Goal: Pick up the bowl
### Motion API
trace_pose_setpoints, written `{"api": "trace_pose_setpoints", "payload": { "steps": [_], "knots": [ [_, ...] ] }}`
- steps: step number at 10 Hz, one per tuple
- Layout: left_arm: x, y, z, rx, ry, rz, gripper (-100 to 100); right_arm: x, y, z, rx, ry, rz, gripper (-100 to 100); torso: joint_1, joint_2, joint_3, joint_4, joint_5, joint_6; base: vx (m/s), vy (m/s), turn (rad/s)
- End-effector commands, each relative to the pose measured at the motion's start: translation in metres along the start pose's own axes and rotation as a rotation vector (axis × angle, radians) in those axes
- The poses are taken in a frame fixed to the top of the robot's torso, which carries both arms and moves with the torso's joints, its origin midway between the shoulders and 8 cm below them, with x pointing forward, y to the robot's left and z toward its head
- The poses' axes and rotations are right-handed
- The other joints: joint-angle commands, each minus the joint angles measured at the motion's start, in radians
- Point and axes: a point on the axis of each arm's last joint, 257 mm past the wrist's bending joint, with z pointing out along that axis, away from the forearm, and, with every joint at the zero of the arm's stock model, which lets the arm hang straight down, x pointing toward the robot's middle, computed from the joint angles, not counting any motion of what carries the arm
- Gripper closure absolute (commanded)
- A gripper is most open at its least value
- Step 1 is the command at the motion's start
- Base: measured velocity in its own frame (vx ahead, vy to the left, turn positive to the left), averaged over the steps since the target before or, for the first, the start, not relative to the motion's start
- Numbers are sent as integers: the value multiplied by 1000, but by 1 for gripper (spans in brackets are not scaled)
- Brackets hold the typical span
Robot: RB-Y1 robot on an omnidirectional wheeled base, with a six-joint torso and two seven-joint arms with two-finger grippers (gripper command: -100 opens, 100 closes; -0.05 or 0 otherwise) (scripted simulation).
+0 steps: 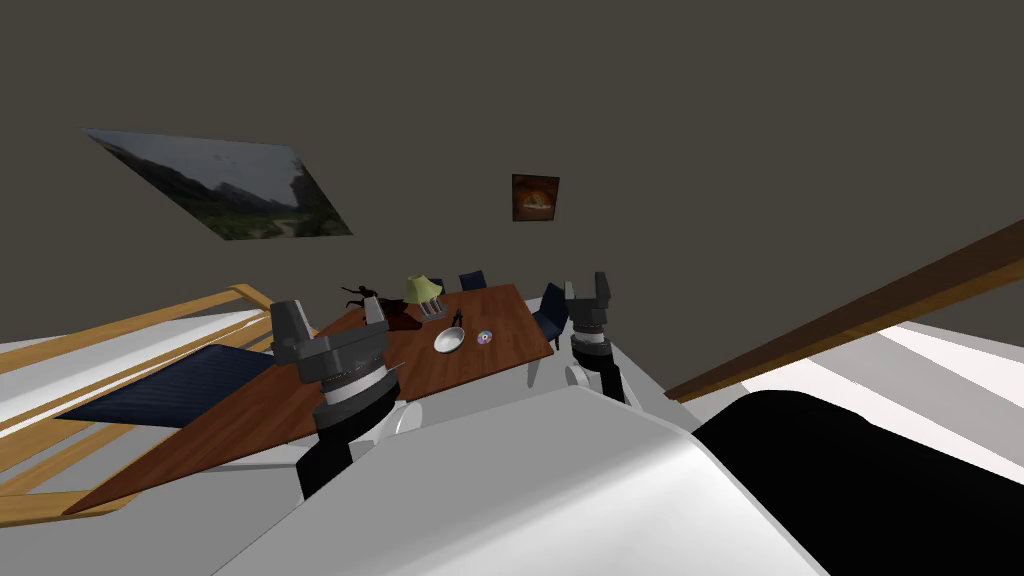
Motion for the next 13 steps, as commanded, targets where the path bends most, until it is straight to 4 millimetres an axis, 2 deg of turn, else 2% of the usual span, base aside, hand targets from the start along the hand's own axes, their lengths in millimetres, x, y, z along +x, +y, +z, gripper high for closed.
{"api": "trace_pose_setpoints", "payload": {
  "steps": [1, 3, 6, 7, 9, 10, 11, 12, 13],
  "knots": [
    [5, 9, 0, -28, 34, 3, -100, 0, 0, 0, 0, 0, 0, 0, 0, 0, 0, 0, 0, 0, -6, 1, -12],
    [12, 28, -2, -84, 83, 9, -100, 0, 0, 0, 0, 0, 0, 0, 0, 1, 0, 0, 0, 0, -20, 0, -24],
    [21, 66, -5, -193, 146, 23, -100, 0, 0, 0, 0, 0, 0, 0, 1, 2, 1, 0, 0, 0, -34, 2, -39],
    [21, 70, -6, -206, 145, 24, -100, 0, 0, 0, 0, 0, 0, 0, 0, 2, 1, 0, 0, 0, -25, -2, -17],
    [25, 98, -10, -284, 181, 39, -100, 0, 0, 0, 0, 0, 0, 0, 0, 2, 1, 0, 0, 0, -29, -4, -43],
    [24, 104, -12, -309, 180, 41, -100, 0, 0, 0, 0, 0, 0, 0, 0, 2, 1, 0, 0, 0, -29, 1, -20],
    [26, 119, -15, -348, 196, 50, -100, 0, 0, 0, 0, 0, 0, 0, 0, 2, 1, 0, 0, 0, -38, 2, -41],
    [25, 123, -16, -365, 195, 52, -100, 0, 0, 0, 0, 0, 0, 0, 0, 2, 1, 0, 0, 0, -29, 0, -20],
    [26, 137, -19, -402, 210, 62, -100, 0, 0, 0, 0, 0, 0, 0, 0, 2, 1, 0, 0, 0, -33, -4, -41]
  ]
}}
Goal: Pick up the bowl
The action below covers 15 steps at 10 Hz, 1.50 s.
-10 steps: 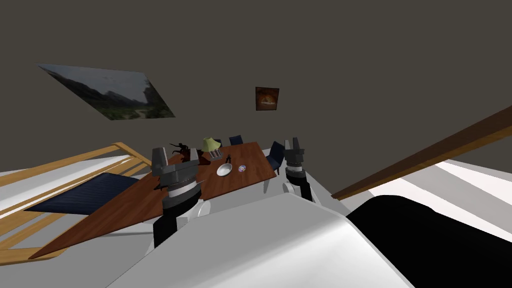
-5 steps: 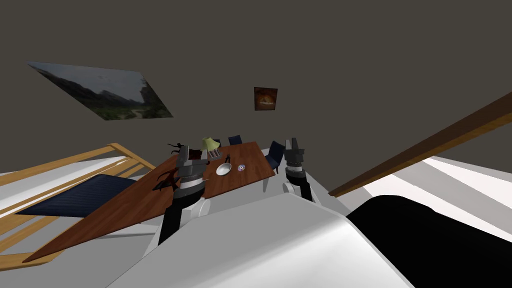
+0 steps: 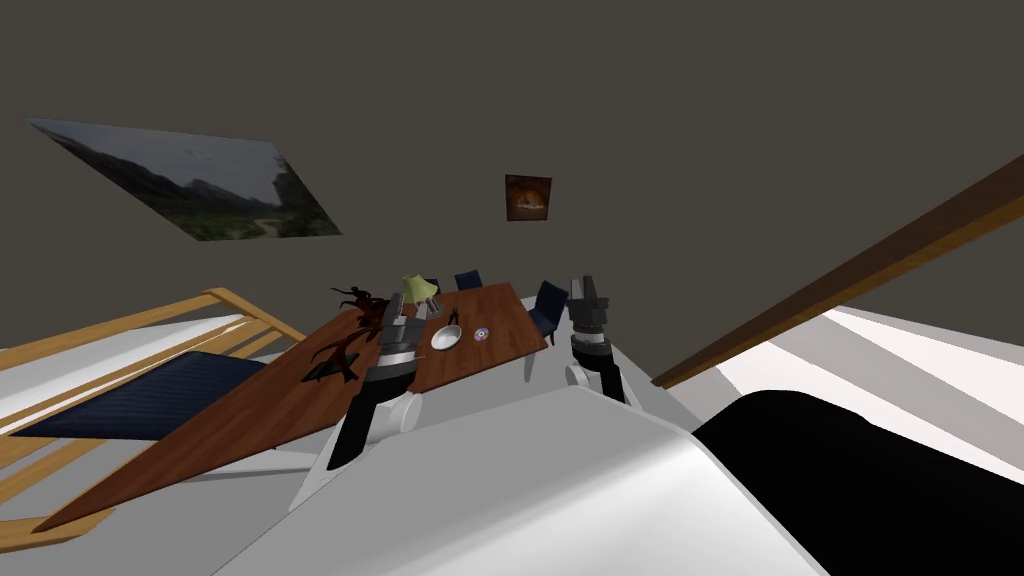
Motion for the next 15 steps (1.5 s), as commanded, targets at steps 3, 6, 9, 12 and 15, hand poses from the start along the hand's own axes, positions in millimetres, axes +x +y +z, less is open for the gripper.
{"api": "trace_pose_setpoints", "payload": {
  "steps": [3, 6, 9, 12, 15],
  "knots": [
    [1, 33, 3, -109, 18, 15, -100, 0, 0, 0, 0, 0, 0, 0, 0, 0, 0, 0, 0, 0, -31, -1, -29],
    [1, 68, 6, -206, 40, 35, -100, 0, 0, 0, 0, 0, 0, 0, 0, 0, 0, 0, 0, 0, -32, -3, -36],
    [0, 97, 4, -301, 46, 48, -100, 0, 0, 0, 0, 0, 0, 0, 0, 0, 0, 0, 0, 0, -29, 1, -36],
    [-5, 135, 2, -414, 58, 72, -100, 0, 0, 0, 0, 0, 0, 0, 0, 0, 0, 0, 0, 0, -29, -1, -47],
    [-10, 162, -3, -506, 58, 86, -100, 0, 0, 0, 0, 0, 0, 0, 1, 0, 0, 0, 0, 0, -26, 4, -36]
  ]
}}
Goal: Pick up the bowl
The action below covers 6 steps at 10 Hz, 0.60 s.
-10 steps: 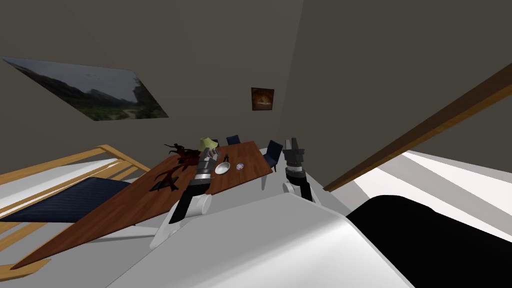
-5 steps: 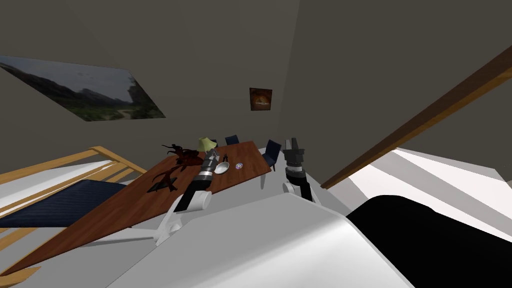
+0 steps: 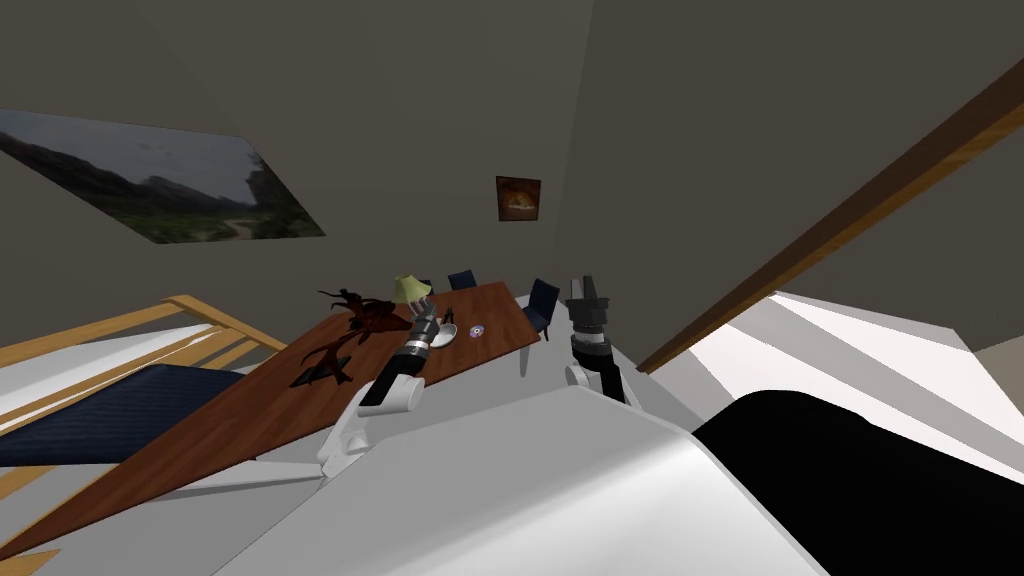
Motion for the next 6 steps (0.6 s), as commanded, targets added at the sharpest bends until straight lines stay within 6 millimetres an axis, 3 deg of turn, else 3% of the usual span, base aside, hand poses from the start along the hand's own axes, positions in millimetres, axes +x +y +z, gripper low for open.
{"api": "trace_pose_setpoints", "payload": {
  "steps": [1, 6],
  "knots": [
    [2, 6, 2, -25, 0, 2, -100, 0, 0, 0, 0, 0, 0, 0, 0, 0, 0, 0, 0, 0, -9, 2, 3],
    [-11, 62, 19, -204, -5, 31, -100, 0, 0, 0, 0, 0, 0, 0, 0, -1, 0, 0, 0, 0, -17, 7, -49]
  ]
}}
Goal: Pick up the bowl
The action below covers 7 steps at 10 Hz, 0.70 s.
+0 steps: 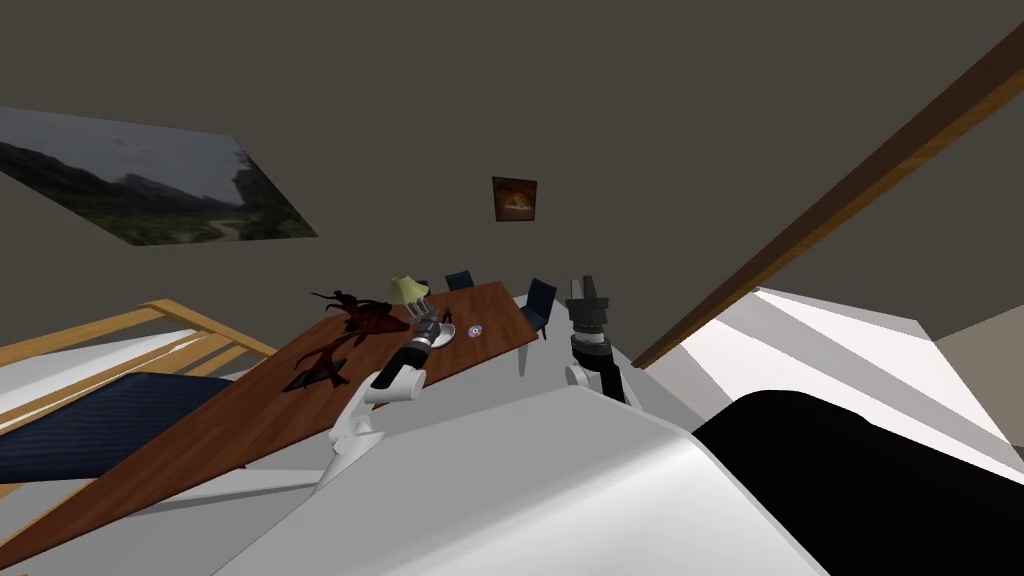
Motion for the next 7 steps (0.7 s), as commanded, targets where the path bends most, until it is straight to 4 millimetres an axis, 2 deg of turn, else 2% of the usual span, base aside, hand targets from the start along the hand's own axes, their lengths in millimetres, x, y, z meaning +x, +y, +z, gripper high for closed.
{"api": "trace_pose_setpoints", "payload": {
  "steps": [1, 4, 7],
  "knots": [
    [-1, 17, 3, -58, -3, 4, -100, 0, 0, 0, 0, 0, 0, 0, 0, 0, 0, 0, 0, 0, -14, 9, -28],
    [-12, 46, 17, -167, -15, 12, -100, 0, 0, 0, 0, 0, 0, 0, 0, -1, 0, 0, 0, 0, -9, 10, -51],
    [-20, 74, 21, -264, -27, 12, -100, 0, 0, 0, 0, 0, 0, 0, 0, -1, -1, 0, 0, 0, -5, 13, -36]
  ]
}}
